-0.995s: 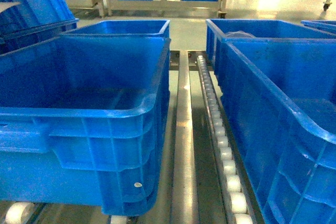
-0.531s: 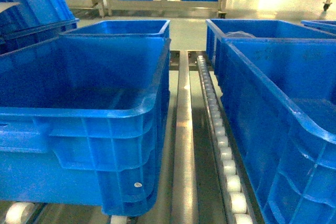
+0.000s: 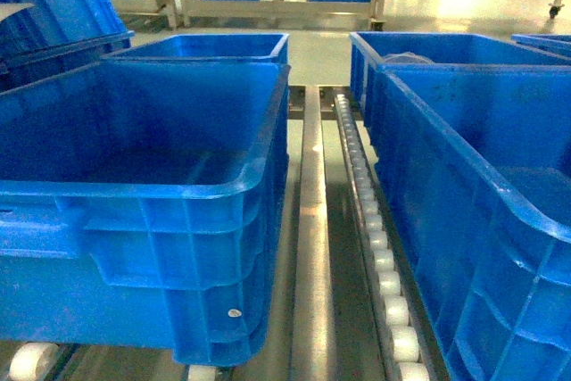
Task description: Sort blue parts and orange caps into right shelf containers
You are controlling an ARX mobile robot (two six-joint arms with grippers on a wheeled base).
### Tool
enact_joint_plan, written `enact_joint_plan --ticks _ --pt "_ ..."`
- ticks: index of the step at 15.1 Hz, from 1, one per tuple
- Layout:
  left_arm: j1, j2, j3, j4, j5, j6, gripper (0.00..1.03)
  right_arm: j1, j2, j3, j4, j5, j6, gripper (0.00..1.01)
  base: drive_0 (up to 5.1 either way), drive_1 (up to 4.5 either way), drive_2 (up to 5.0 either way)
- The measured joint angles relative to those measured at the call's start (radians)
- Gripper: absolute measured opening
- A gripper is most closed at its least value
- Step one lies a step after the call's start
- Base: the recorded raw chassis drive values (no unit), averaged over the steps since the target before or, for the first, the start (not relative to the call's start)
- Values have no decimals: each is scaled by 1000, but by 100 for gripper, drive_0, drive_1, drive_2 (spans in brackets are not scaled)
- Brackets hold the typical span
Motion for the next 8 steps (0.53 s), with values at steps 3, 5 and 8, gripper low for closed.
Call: enact_joint_plan --ticks 3,5,8 --pt "53 620 407 122 122 -4 41 -8 608 305 305 -35 23 43 0 0 0" --pt "63 941 634 32 129 -45 41 7 946 500 350 31 7 43 0 0 0" --pt "51 1043 699 38 158 -109 64 37 1139 571 334 68 -24 63 0 0 0"
